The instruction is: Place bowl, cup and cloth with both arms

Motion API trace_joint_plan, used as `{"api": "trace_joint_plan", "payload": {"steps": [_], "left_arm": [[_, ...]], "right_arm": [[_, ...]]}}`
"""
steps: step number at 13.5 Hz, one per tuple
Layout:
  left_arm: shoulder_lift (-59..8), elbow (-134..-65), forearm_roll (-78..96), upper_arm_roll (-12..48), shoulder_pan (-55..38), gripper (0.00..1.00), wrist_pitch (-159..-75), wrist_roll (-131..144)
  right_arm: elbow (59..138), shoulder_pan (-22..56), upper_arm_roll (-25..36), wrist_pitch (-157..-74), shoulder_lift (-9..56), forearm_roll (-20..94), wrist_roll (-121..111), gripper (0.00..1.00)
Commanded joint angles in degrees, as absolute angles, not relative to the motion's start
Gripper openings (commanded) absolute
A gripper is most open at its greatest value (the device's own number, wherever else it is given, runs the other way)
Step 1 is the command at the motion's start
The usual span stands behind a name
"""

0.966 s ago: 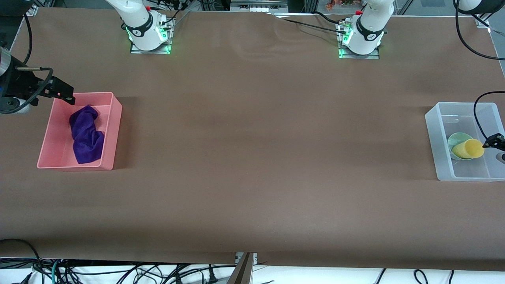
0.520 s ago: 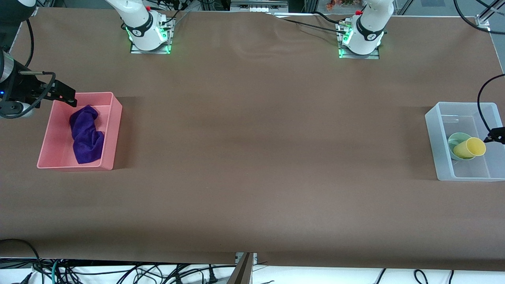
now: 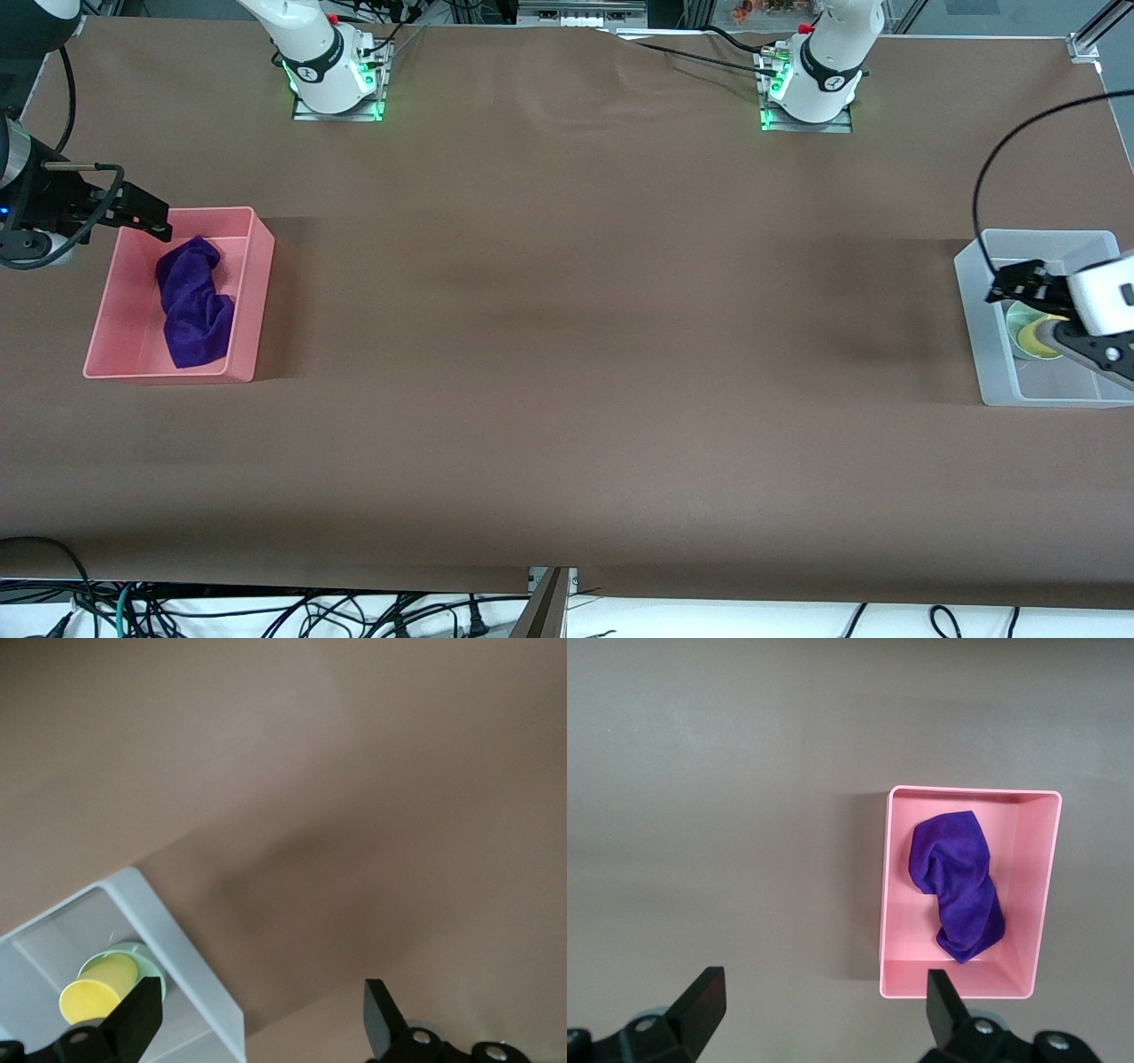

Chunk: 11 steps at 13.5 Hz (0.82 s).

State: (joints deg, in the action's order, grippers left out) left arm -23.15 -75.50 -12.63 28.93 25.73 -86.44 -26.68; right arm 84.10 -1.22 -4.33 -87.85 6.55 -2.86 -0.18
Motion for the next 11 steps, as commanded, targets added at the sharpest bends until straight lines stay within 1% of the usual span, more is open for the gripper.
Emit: {"api": "trace_joint_plan", "payload": {"steps": [1,3,4,5,6,7,11], "left_arm": [[-14.0,-80.7,-9.7,19.7,14.0,1.00,-85.8,-18.2],[-7.3,-87.7,-4.2,10.7,5.0,1.00,-88.2,-9.8],[-4.5,-91.6,-1.4,7.3,2.4,1.00,-91.5,-4.9],[-1.1,-97.1,0.6,5.1,0.8,1.00,-96.6,-1.2],[1.9,-102.1,1.0,4.8,0.5,1.00,-100.7,-1.2],[2.5,-103.6,1.0,4.8,0.4,1.00,-101.4,-1.2],[2.3,-103.5,1.1,4.9,-0.1,1.00,-101.4,-0.8]], "right_arm": [[82.3,-1.2,-4.4,-87.2,7.4,-3.5,0.2,1.00],[82.3,-1.2,-4.4,-87.2,7.4,-3.5,0.2,1.00],[82.3,-1.3,-4.4,-87.2,7.4,-3.5,0.2,1.00],[82.3,-1.3,-4.4,-87.2,7.4,-3.5,0.2,1.00],[82.3,-1.3,-4.4,-87.2,7.4,-3.5,0.2,1.00],[82.3,-1.3,-4.4,-87.2,7.4,-3.5,0.1,1.00],[82.3,-1.3,-4.3,-87.2,7.4,-3.5,0.1,1.00]]}}
